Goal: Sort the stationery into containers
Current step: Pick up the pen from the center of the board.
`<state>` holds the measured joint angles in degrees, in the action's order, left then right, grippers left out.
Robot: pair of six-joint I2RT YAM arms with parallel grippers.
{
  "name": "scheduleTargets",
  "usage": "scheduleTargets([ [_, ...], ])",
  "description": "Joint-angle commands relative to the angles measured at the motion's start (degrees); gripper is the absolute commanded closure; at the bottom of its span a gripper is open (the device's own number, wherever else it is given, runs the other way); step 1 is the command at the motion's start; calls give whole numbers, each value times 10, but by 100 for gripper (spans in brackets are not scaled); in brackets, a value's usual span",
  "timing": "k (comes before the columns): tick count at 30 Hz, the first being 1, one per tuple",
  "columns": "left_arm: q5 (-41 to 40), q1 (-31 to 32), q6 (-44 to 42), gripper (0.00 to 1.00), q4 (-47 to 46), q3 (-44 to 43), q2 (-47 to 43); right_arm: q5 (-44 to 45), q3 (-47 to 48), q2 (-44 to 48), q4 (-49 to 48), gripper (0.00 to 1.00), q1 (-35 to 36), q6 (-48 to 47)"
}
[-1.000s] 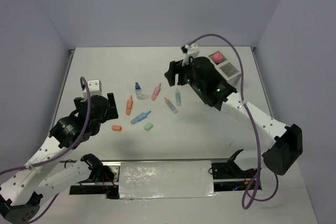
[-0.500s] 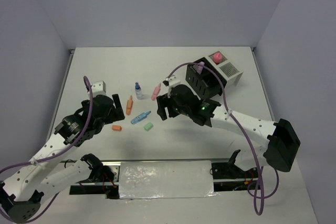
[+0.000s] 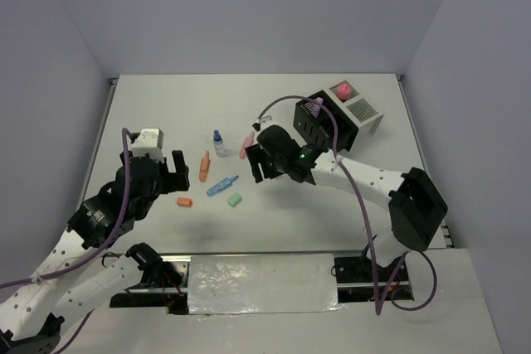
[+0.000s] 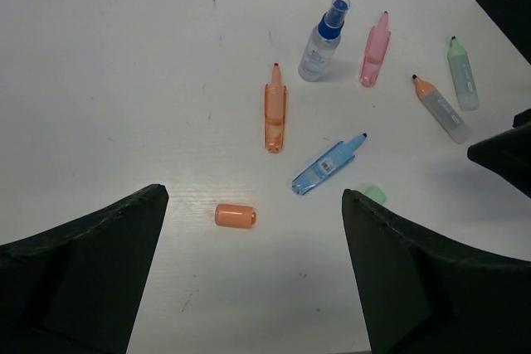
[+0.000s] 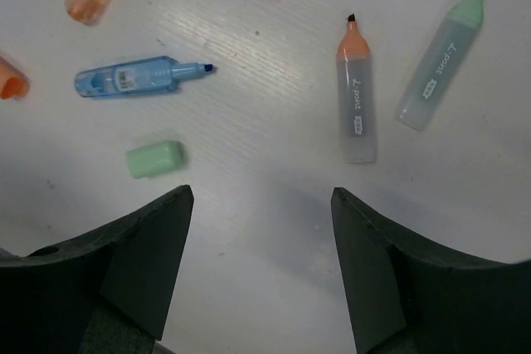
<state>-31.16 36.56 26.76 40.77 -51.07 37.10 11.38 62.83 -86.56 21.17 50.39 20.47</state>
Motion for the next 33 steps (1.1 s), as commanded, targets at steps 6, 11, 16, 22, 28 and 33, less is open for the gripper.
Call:
scheduleTargets([
  [6, 26, -3, -29, 1, -40, 4, 4, -150, 62, -116, 18, 38, -122, -118],
  [11, 47, -3, -38, 1, -47, 6, 12, -125, 128, -179, 64, 39, -128, -169],
  [16, 51, -2, -39, 1, -47, 6, 15, -116, 143, -216, 75, 41, -129, -181],
  [22, 53, -3, -40, 1, -50, 7, 13, -126, 135, -229, 59, 44, -129, -180],
  [28, 50, -3, -38, 1, -47, 6, 9, -142, 136, -253, 55, 47, -127, -178],
  [33, 42, -3, -31, 1, -45, 3, 3, -133, 131, -266, 49, 59, -113, -177],
])
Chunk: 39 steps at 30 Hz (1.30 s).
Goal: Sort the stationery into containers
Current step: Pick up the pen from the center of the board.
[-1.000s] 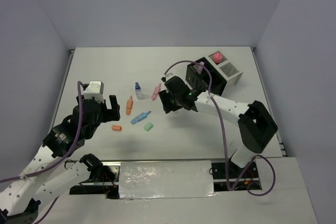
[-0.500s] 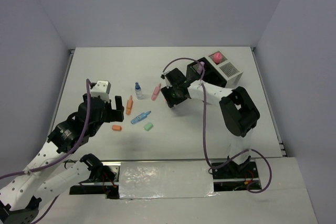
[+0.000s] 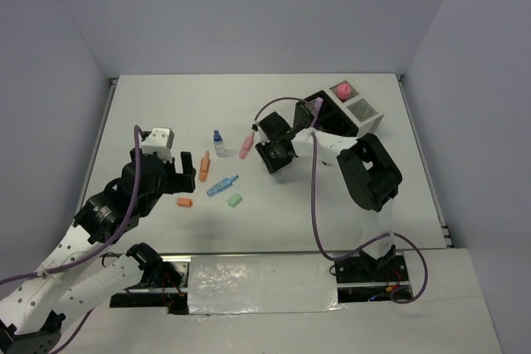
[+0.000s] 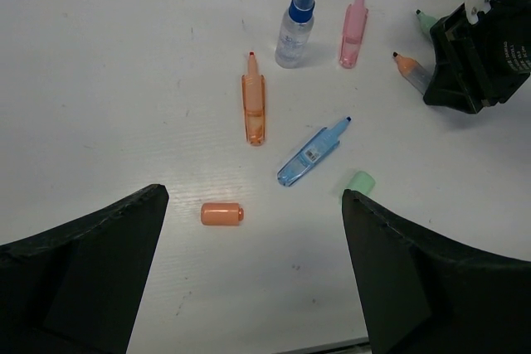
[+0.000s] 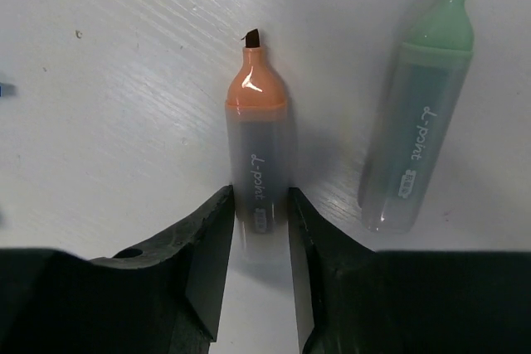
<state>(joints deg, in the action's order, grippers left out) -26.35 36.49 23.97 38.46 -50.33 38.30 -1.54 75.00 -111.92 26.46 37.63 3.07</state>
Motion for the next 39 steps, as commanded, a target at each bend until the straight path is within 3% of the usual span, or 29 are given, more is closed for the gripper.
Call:
scheduleTargets([
  [1, -12, -2, -1, 1, -21, -6, -9, 2, 5, -13, -4, 62, 19, -1],
  [5, -64, -1, 35, 1, 14, -21, -10, 1, -9, 1, -8, 85, 30, 10],
  [10, -105, -2, 252, 1, 134, -50, 12, -20, -67, 108, -42, 100, 35, 54],
  [14, -125, -2, 502, 1, 224, -12, 18, -15, -103, 220, -43, 100, 46, 96],
  [18, -129, -7, 592, 1, 203, 37, 36, 2, -105, 279, -15, 100, 88, 109],
  [22, -136, -12, 721, 1, 257, 30, 141, 41, -94, 315, 29, 100, 134, 107],
  [26, -132, -22, 754, 3, 223, 48, 177, 45, -103, 360, 36, 100, 156, 114],
  [28, -119, -56, 711, 5, 161, 57, 200, 42, -118, 380, 32, 100, 165, 119],
  [31, -95, -89, 706, 6, 159, 49, 248, 39, -136, 399, 28, 100, 173, 124],
  [39, -63, -121, 678, 15, 90, 80, 291, 40, -166, 436, 23, 100, 182, 115],
])
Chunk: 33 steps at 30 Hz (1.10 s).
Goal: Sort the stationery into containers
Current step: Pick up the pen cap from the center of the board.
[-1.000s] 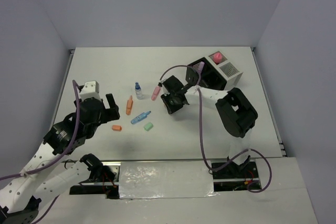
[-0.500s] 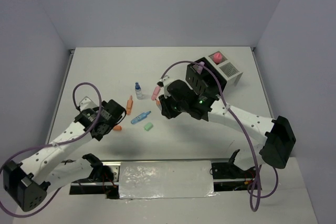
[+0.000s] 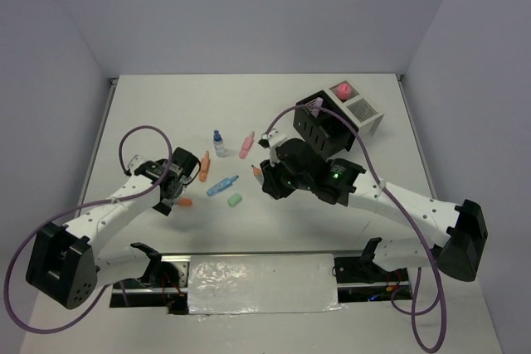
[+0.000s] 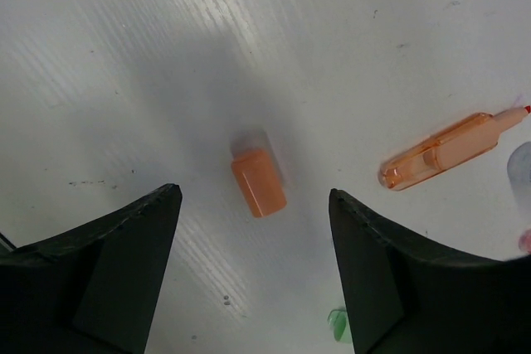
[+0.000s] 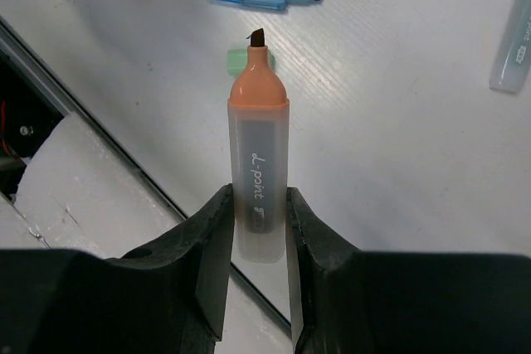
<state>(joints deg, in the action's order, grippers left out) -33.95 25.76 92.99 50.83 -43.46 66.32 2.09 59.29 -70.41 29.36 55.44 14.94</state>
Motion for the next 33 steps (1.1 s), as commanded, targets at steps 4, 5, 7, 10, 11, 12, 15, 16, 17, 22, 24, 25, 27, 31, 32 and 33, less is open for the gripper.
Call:
scheduleTargets([
  [4, 32, -39, -37, 21, -67, 25, 35, -17, -29, 35, -25, 100, 5, -11],
  [5, 35, -41, -46, 23, -79, 26, 46, -18, -31, 37, -26, 100, 4, -11],
  [7, 43, -41, -45, 26, -82, 23, 58, -18, -36, 41, -27, 100, 5, -13],
  [10, 52, -41, -49, 26, -92, 21, 81, -18, -37, 40, -28, 100, 5, -15],
  [11, 53, -41, -50, 26, -93, 20, 92, -18, -37, 39, -28, 100, 5, -16],
  [12, 56, -41, -54, 29, -97, 19, 99, -17, -38, 38, -31, 100, 4, -16],
  [15, 66, -41, -59, 34, -107, 22, 118, -39, -44, 37, -40, 100, 4, -19],
  [16, 67, -41, -59, 35, -106, 22, 122, -42, -44, 37, -44, 100, 5, -21],
  [17, 67, -41, -54, 36, -102, 22, 129, -44, -46, 37, -46, 100, 5, -22],
  [22, 71, -41, -53, 47, -112, 38, 131, -47, -47, 34, -51, 100, 5, -26],
  [24, 73, -41, -52, 47, -120, 51, 131, -50, -45, 33, -53, 100, 5, -26],
  [25, 75, -41, -54, 48, -129, 53, 134, -52, -46, 32, -56, 100, 5, -26],
  [27, 83, -41, -57, 50, -136, 59, 138, -55, -48, 33, -59, 100, 5, -27],
  [31, 94, -41, -76, 58, -155, 61, 155, -56, -51, 32, -60, 100, 5, -27],
  [32, 96, -41, -82, 66, -159, 61, 155, -55, -56, 33, -61, 100, 5, -25],
  [33, 98, -41, -89, 76, -165, 61, 152, -55, -58, 34, -63, 100, 4, -25],
])
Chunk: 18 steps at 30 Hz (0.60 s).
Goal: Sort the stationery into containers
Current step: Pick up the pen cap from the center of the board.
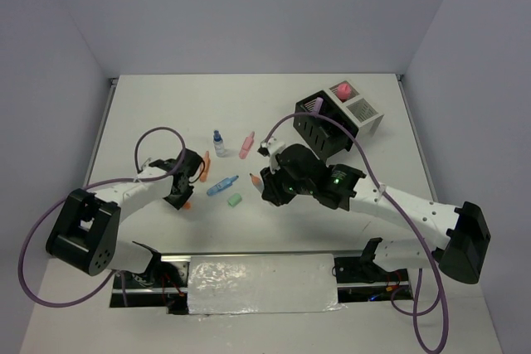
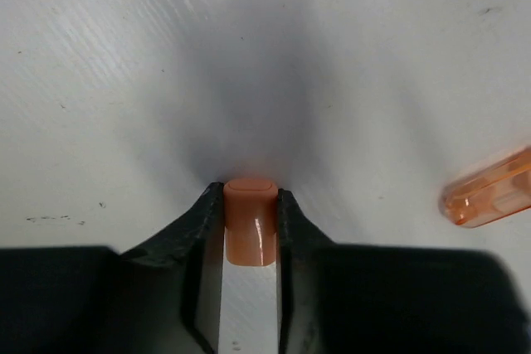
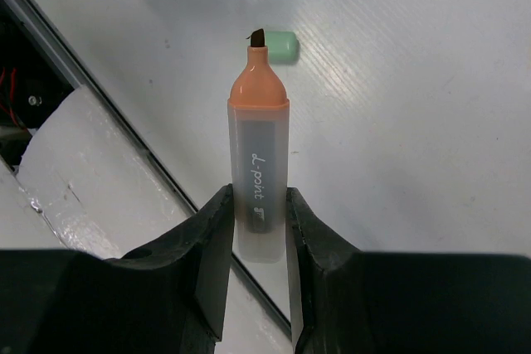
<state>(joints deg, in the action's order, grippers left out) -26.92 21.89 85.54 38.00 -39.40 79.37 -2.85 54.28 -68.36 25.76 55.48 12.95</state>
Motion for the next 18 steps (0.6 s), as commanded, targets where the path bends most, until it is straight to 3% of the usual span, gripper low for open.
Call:
scheduleTargets([
  [1, 32, -2, -28, 93, -38, 21, 7, -6, -12, 16, -34, 100, 4, -4],
  [2, 33, -1, -36, 100, -43, 22, -6, -7, -21, 19, -39, 100, 3, 1],
  [4, 39, 3, -83, 100, -62, 23, -66, -4, -34, 22, -55, 100, 4, 20],
  [7, 20, 32, -155, 100, -79, -26, -151, 117, -35, -2, -24, 100, 30, 78],
  [10, -73, 140, -158, 100, -13, -122, -190, 195, -30, -20, -25, 100, 92, 109],
  [14, -103, 214, -186, 100, 41, -243, -172, 300, 8, -37, -7, 100, 167, 176],
  [18, -142, 281, -187, 100, 110, -350, -115, 478, 77, -77, 73, 100, 228, 246],
])
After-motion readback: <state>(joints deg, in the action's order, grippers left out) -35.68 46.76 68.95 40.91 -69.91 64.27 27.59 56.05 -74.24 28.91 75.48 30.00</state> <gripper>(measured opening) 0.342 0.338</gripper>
